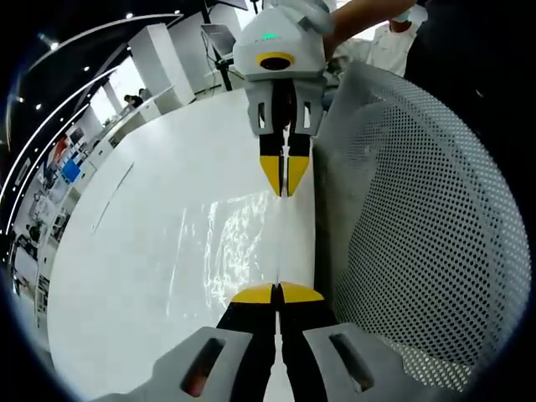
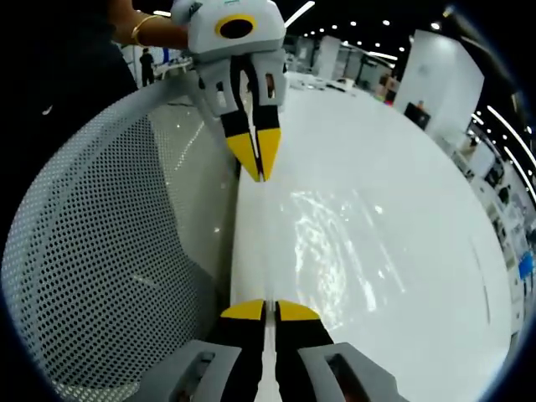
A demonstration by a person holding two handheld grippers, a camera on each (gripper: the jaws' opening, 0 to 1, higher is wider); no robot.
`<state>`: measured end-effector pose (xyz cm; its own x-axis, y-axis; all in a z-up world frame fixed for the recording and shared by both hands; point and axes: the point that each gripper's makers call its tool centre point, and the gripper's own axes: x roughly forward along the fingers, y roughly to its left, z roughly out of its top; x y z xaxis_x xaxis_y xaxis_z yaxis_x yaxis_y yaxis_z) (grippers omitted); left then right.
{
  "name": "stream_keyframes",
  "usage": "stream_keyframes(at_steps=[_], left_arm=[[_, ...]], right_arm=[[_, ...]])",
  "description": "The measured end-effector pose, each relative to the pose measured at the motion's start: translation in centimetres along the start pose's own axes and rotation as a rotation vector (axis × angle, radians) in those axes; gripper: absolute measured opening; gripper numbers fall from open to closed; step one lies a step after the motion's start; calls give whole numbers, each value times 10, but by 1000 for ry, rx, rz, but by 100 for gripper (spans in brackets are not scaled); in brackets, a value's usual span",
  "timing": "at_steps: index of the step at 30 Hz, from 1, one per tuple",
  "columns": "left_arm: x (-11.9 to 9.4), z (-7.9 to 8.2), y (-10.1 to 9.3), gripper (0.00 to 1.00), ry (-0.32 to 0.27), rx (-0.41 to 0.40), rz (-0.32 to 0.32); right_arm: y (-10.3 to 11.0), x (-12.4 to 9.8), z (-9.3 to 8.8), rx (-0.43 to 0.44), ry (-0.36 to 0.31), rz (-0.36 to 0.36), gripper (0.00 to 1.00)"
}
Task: Open the resealable bag by pulling the two sides of the seal apart until the entire bag opening is separated and visibly accessible.
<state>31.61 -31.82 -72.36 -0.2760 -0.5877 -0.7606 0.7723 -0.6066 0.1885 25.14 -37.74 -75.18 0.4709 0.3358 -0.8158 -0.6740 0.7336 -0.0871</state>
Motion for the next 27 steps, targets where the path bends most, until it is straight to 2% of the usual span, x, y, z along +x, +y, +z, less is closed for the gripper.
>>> stream_keyframes(at_steps=[22, 27], left_arm=[[-1, -3, 0, 0, -2, -5, 1], [-2, -3, 1, 0, -1, 16, 3]], right_arm=[[0, -5, -5, 11, 13, -2, 0], [1, -5, -6, 8, 15, 1, 0]])
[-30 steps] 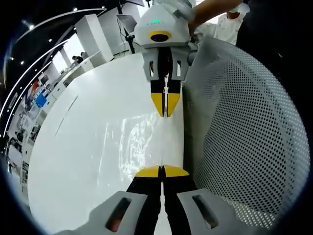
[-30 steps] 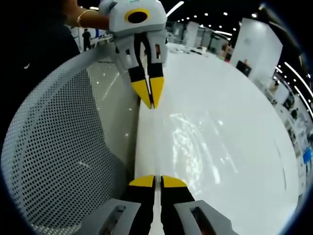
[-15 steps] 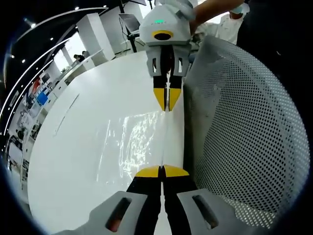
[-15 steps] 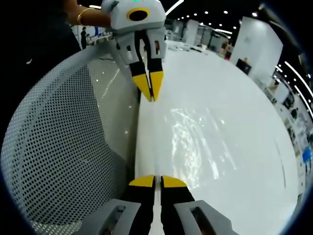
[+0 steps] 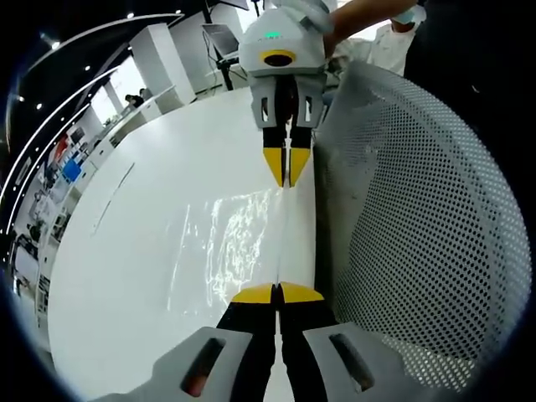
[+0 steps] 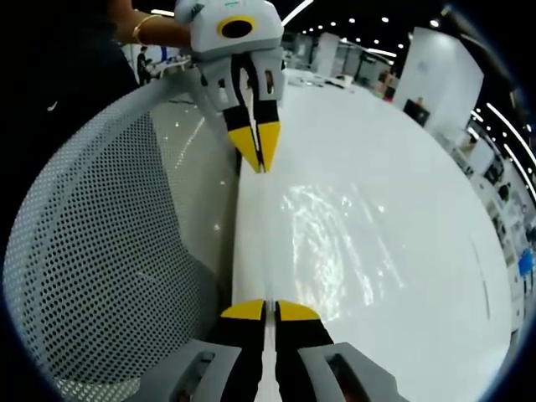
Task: Open the resealable bag by pulling the two sides of the seal apart until the entire bag opening is separated and visibly accessible.
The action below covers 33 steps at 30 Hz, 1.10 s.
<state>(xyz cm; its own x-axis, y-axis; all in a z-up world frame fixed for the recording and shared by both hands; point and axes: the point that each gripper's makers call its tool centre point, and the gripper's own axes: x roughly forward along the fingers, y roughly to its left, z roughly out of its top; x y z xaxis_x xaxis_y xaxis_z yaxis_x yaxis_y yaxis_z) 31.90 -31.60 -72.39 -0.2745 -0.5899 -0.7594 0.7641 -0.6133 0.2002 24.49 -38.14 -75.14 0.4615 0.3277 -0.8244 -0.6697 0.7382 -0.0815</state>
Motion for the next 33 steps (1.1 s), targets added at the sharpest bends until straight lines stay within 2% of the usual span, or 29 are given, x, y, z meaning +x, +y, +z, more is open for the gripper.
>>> stream_keyframes(at_steps=[12, 18, 23, 28, 31, 33], left_arm=[[-1, 3, 1, 0, -17, -9, 9], [1, 3, 1, 0, -9, -11, 11], [4, 5, 1, 0, 14, 35, 16], [7, 8, 2, 0, 22, 64, 15], [8, 8, 3, 0, 26, 80, 15], [8, 8, 5, 0, 32, 95, 29]], right_arm=[[-8, -8, -6, 14, 0, -12, 0], [-5, -6, -6, 14, 11, -10, 0], [-13, -6, -9, 27, 19, -68, 0], [-18, -8, -12, 43, 41, -93, 1], [-16, -11, -5, 78, 13, -87, 4], [-14, -13, 4, 101, -29, -78, 5]])
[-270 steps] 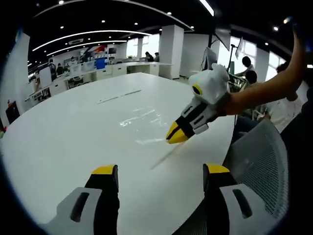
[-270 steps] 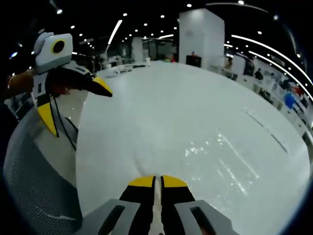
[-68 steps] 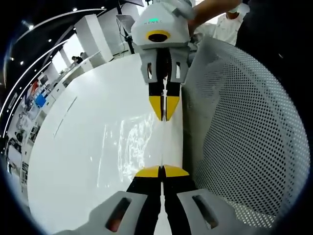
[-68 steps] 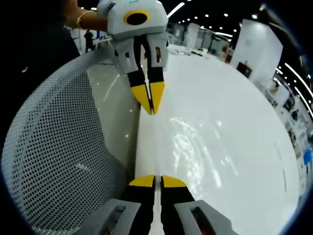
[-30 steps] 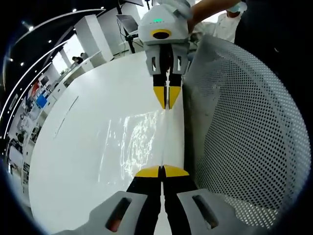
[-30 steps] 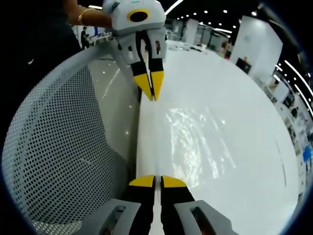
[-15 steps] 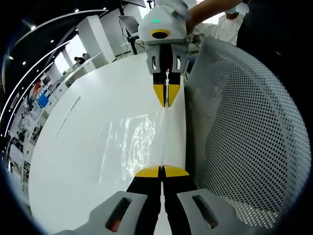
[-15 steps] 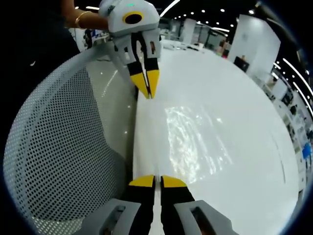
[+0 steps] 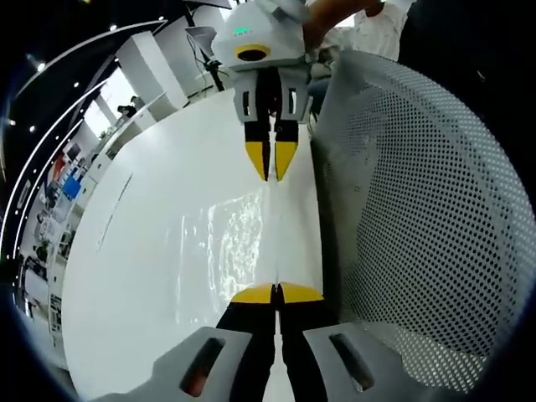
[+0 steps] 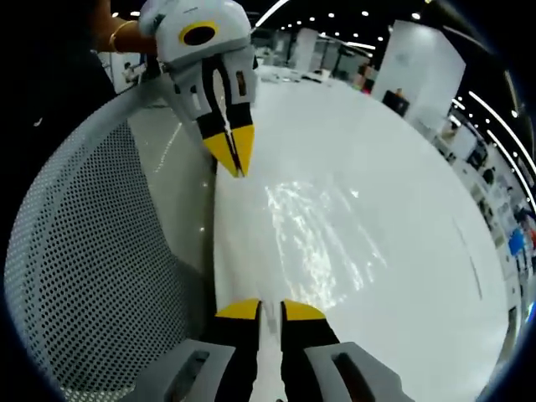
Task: Open the resealable bag by pulling the two sides of the seal apart until the entire bag opening is separated and visibly accessible.
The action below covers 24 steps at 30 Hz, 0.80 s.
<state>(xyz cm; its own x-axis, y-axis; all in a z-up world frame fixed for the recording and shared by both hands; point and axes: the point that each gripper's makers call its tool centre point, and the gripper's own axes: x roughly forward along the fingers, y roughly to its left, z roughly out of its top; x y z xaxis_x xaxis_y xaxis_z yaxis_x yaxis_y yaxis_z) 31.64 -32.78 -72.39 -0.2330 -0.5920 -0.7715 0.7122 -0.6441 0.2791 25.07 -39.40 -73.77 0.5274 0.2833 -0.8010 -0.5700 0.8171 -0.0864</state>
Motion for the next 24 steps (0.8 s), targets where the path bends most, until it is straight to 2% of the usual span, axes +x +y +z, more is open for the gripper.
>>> stream_keyframes(at_steps=[4, 8, 15, 21, 24], left_arm=[[-1, 1, 0, 0, 4, 12, 2], [-1, 0, -2, 0, 8, 20, 2], [-4, 2, 1, 0, 11, 31, 18], [-5, 6, 2, 0, -8, 22, 18], [-6, 9, 2, 0, -41, -14, 9]], right_arm=[[-2, -1, 12, 15, -46, -5, 5], [-4, 2, 21, 18, -61, -7, 5], [0, 10, 26, -5, -56, 12, 4], [2, 19, 25, -30, -36, 16, 4], [0, 23, 23, -35, -23, 12, 3]])
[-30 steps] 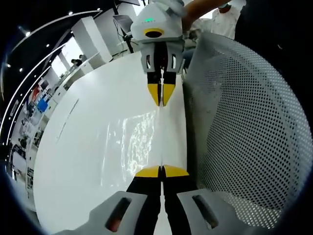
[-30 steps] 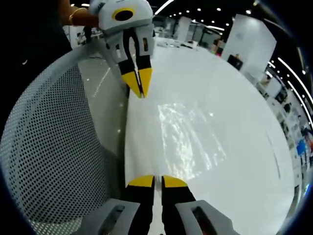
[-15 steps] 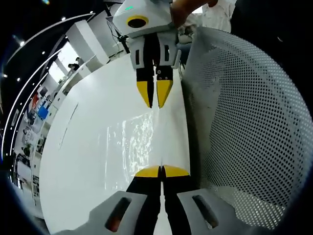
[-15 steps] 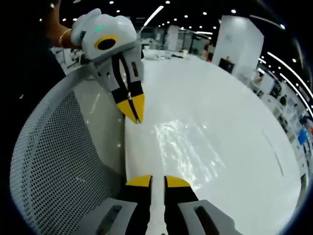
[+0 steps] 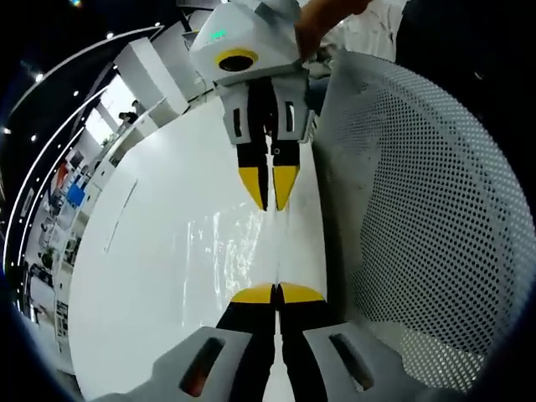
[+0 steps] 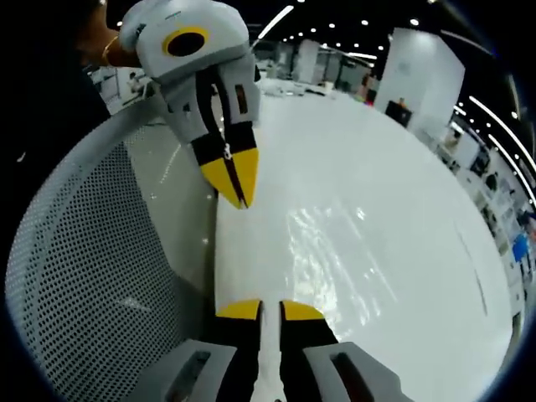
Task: Open the resealable bag by pulling the two sides of the seal apart until the entire bag opening is separated and visibly accessible.
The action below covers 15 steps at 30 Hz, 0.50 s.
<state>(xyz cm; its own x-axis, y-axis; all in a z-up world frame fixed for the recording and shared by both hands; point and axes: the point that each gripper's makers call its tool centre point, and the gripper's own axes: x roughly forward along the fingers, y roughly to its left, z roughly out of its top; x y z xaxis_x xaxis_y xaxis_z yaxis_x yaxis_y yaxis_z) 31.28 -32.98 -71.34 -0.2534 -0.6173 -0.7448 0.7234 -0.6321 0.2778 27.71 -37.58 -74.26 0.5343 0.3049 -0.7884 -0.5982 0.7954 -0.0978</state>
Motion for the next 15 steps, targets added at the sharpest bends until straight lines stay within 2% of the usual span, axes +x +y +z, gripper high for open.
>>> stream_keyframes(at_steps=[5, 13, 15], left_arm=[[-1, -1, 3, 0, -2, -11, 12], [-2, -4, 12, 0, -6, -39, 63], [-3, -3, 15, 8, -10, -45, 83]], right_arm=[[1, 3, 1, 17, 2, 11, 0], [-9, 5, 7, 21, 6, -33, 0], [-11, 6, 9, 32, 1, -37, 0]])
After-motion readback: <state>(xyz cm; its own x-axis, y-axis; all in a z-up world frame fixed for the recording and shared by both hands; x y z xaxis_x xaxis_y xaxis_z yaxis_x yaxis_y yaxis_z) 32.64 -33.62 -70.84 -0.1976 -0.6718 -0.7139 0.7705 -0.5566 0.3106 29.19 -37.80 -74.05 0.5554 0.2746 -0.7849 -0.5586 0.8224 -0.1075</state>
